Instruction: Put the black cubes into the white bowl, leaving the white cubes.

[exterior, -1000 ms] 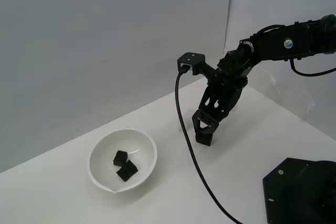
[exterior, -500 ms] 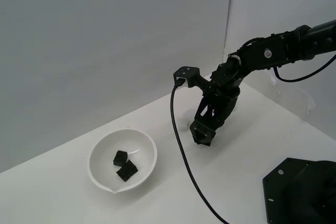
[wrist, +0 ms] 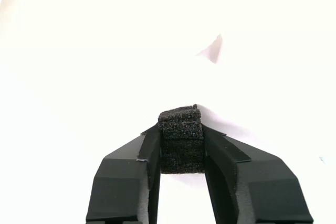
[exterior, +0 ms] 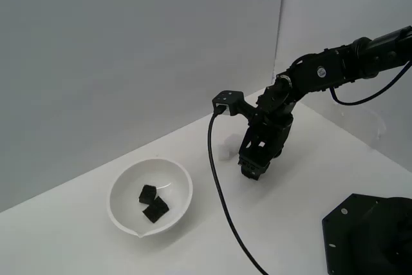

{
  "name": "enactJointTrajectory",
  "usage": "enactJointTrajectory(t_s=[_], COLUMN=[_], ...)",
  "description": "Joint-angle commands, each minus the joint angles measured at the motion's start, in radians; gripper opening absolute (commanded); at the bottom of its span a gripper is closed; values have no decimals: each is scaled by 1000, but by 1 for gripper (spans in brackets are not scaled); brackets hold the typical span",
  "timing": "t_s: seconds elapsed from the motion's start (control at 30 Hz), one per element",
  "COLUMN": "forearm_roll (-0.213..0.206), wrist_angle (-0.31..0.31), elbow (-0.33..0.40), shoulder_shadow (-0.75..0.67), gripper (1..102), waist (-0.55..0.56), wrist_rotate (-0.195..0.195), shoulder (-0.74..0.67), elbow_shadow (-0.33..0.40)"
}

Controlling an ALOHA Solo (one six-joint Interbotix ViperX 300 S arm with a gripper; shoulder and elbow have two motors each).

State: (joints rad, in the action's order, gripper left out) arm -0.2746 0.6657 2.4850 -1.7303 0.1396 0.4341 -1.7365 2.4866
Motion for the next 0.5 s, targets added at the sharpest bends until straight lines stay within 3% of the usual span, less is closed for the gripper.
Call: enactJointTrajectory(t_s=[0.0,0.17,0.47], forearm_roll=[-8,-3,-3], wrist_angle=[11,25,67], elbow=[-3,-5,-15], shoulder_shadow=[-58,-121,-282], gripper=[18,8,3], waist=[15,15,14], wrist_rotate=[17,18,17], shoulder=[-52,-115,-276], elbow_shadow=[-8,-6,-20])
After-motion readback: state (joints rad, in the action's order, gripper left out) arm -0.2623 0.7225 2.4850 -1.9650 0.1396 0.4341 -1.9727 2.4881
